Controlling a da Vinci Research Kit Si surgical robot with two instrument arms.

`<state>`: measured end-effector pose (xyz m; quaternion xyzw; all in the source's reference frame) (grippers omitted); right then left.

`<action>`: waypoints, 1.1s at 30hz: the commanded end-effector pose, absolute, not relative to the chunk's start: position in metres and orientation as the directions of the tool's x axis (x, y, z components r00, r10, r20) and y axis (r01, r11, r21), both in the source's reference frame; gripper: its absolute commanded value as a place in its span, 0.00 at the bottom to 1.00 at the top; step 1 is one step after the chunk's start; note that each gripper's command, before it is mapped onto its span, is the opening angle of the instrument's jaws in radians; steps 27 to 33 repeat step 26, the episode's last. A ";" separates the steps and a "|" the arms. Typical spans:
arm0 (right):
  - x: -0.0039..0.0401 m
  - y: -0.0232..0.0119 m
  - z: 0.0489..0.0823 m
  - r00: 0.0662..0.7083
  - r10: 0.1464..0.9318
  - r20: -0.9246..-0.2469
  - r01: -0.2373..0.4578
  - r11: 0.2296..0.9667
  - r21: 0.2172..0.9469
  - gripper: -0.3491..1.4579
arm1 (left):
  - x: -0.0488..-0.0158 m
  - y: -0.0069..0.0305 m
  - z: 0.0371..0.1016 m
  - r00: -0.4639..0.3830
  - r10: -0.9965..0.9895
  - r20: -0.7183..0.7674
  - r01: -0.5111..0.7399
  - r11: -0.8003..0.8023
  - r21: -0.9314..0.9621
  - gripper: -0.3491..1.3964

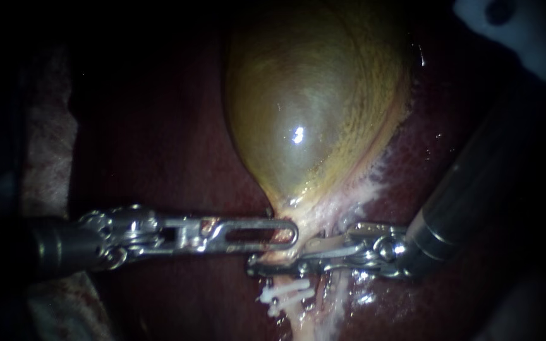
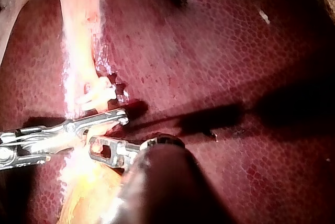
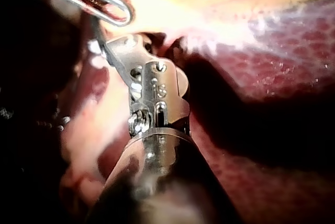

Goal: Clipping third clip left tube

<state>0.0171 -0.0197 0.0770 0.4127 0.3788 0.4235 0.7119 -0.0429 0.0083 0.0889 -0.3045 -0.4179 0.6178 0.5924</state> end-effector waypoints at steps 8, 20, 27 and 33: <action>0.0170 -0.0198 0.0770 0.359 0.911 -0.202 -0.285 0.313 0.906 0.00 | -0.0429 0.0083 0.0889 -0.113 0.986 0.119 -0.478 0.051 -0.877 0.01; 0.0170 -0.0200 0.0771 0.359 0.911 -0.204 -0.283 0.315 0.906 0.00 | -0.0429 0.0083 0.0889 -0.113 0.986 0.119 -0.478 0.051 -0.877 0.01; 0.0170 -0.0201 0.0771 0.359 0.911 -0.204 -0.283 0.315 0.906 0.00 | -0.0429 0.0082 0.0889 -0.113 0.987 0.119 -0.478 0.051 -0.877 0.01; 0.0170 -0.0201 0.0771 0.359 0.911 -0.204 -0.283 0.315 0.906 0.00 | -0.0429 0.0082 0.0889 -0.113 0.987 0.119 -0.478 0.051 -0.877 0.01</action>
